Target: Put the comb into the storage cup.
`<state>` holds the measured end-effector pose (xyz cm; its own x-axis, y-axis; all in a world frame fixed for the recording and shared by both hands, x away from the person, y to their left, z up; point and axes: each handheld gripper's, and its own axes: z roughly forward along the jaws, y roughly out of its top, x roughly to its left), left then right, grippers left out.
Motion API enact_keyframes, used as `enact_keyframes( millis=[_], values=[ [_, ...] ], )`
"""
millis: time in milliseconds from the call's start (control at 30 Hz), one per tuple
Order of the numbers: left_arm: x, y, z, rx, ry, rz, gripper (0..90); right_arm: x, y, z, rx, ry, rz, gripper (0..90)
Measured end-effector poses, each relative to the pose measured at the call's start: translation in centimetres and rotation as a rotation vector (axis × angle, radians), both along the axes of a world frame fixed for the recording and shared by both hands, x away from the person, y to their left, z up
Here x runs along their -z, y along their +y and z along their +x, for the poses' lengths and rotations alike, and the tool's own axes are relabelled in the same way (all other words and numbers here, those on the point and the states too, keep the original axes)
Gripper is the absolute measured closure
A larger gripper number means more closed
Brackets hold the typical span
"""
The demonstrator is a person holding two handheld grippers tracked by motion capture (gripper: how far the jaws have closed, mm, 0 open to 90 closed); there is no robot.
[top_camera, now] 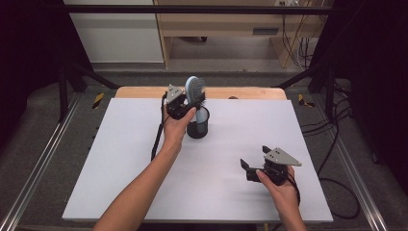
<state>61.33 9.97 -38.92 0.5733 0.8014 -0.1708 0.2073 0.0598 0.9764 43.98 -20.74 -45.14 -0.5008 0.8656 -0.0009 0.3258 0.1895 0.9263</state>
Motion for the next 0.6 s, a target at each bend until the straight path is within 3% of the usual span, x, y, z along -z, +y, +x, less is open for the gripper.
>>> enact_keyframes(
  millis=[600],
  values=[
    [0.66, -0.09, 0.10, -0.001, 0.009, 0.004, 48.4, 0.03, 0.07, -0.01, -0.006, 0.001, -0.004, 6.1]
  ],
)
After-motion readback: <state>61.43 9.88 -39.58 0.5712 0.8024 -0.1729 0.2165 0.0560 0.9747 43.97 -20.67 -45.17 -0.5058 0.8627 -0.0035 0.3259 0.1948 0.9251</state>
